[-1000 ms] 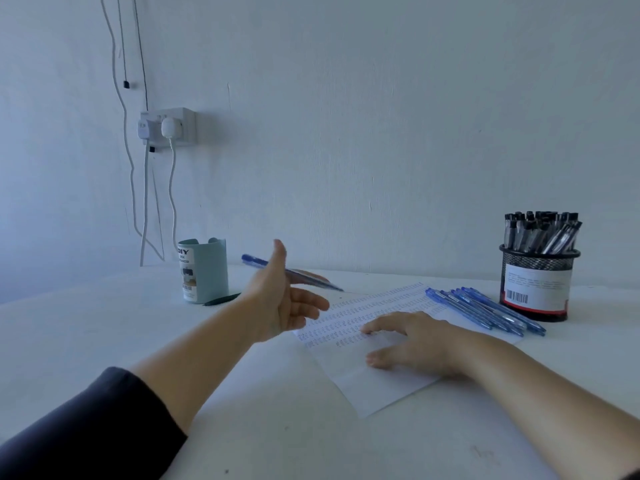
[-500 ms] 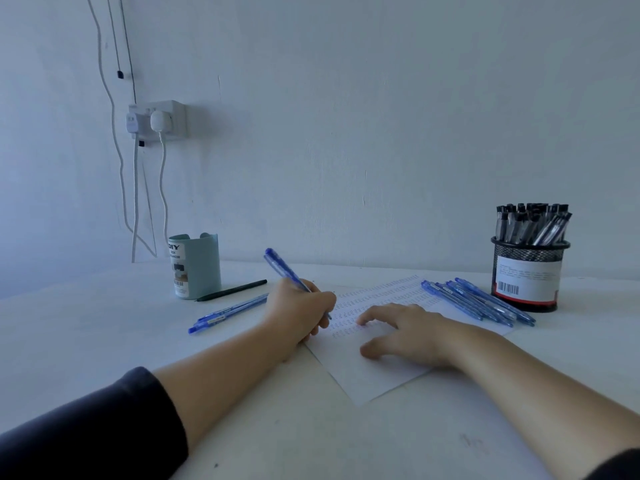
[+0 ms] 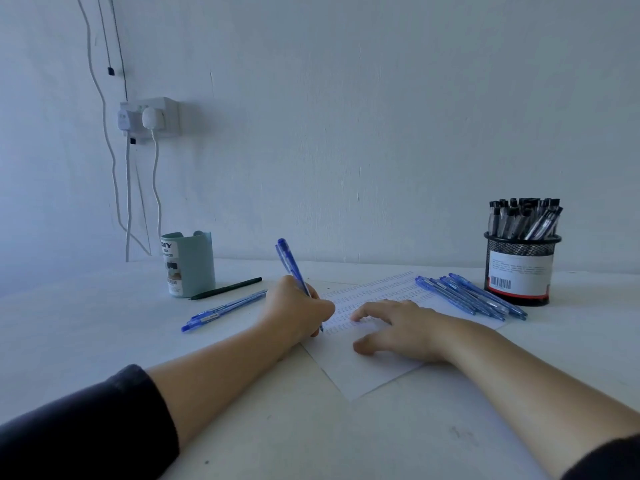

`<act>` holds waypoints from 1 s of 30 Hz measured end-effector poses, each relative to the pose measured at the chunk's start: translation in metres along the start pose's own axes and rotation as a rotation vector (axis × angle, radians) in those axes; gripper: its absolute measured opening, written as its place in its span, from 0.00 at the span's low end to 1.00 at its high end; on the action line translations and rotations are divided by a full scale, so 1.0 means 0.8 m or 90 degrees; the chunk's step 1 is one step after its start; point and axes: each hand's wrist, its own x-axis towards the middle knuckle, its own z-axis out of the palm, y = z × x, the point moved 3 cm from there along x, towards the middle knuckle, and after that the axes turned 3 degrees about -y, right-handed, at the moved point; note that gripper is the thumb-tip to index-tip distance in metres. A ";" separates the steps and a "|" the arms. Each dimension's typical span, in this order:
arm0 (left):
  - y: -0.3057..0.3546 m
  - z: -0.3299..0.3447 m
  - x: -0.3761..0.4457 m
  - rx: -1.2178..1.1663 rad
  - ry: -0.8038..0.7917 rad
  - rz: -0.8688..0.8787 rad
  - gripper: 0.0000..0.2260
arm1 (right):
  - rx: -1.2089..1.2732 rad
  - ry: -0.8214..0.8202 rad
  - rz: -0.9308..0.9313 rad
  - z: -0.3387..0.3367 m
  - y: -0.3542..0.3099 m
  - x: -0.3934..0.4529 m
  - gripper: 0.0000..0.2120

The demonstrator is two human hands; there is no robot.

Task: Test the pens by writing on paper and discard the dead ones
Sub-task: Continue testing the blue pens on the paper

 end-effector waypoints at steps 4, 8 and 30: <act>0.001 0.001 0.000 0.017 -0.007 0.001 0.01 | 0.004 -0.002 0.006 0.001 0.001 0.001 0.22; 0.001 0.001 0.001 0.019 -0.003 0.004 0.01 | 0.012 -0.002 0.000 0.000 0.002 -0.001 0.22; 0.003 0.000 -0.004 0.029 -0.009 0.016 0.03 | 0.018 0.005 0.006 0.006 0.016 0.020 0.23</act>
